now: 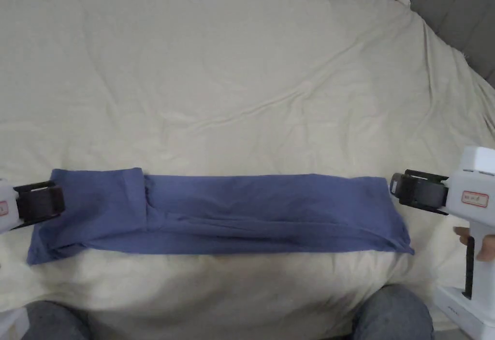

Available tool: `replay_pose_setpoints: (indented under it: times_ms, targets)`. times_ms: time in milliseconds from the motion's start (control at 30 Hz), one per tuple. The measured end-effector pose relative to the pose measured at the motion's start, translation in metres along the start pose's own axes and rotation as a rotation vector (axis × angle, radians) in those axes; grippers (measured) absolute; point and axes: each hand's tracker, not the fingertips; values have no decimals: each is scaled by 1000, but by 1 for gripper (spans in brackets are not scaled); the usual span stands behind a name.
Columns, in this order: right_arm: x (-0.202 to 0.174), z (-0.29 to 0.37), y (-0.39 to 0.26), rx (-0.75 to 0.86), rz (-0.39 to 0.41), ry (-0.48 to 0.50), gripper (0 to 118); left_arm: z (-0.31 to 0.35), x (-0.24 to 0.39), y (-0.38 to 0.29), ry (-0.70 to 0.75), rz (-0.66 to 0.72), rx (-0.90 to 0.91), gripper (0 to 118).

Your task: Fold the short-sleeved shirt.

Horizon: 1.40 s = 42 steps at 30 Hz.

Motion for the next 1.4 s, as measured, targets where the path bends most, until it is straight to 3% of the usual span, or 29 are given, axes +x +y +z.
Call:
replay_pose_setpoints:
  times_ms: [233, 367, 467, 533, 600, 667, 700, 767, 1000, 1033, 1067, 1167, 1300, 1400]
  targets:
    - [-47, 64, 26, 410, 93, 32, 118, 74, 64, 27, 5, -178, 534, 118]
    - [-71, 71, 24, 522, 170, 15, 118, 88, 91, 25, -21, -226, 676, 118]
    - [-83, 72, 22, 540, 163, 34, 118, 93, 103, 20, -43, -245, 710, 118]
    - [-84, 70, 21, 536, 120, 69, 103, 97, 108, 18, -67, -233, 714, 104]
    - [-85, 70, 19, 520, 80, 82, 66, 97, 110, 17, -104, -213, 688, 59]
    - [-86, 68, 18, 512, 65, 88, 17, 95, 110, 16, -151, -177, 654, 9]
    - [-86, 67, 18, 511, 59, 82, 6, 94, 109, 16, -159, -176, 638, 2]
    - [-85, 67, 18, 512, 54, 79, 2, 93, 110, 16, -155, -184, 632, 0]
    - [-79, 66, 21, 489, 37, 101, 1, 80, 86, 35, -219, -52, 496, 0]
    - [-80, 67, 21, 488, 39, 101, 1, 74, 79, 41, -240, -71, 460, 1]
    - [-79, 66, 23, 480, 45, 103, 1, 66, 69, 48, -267, -72, 418, 16]
    - [-79, 64, 24, 464, 40, 102, 1, 41, 33, 60, -358, 78, 304, 89]
    - [-77, 54, 21, 415, -2, 103, 1, -11, -16, 63, -467, 190, 94, 118]
    - [-79, 44, 17, 376, 10, 77, 1, -50, -58, 50, -475, 314, -22, 118]
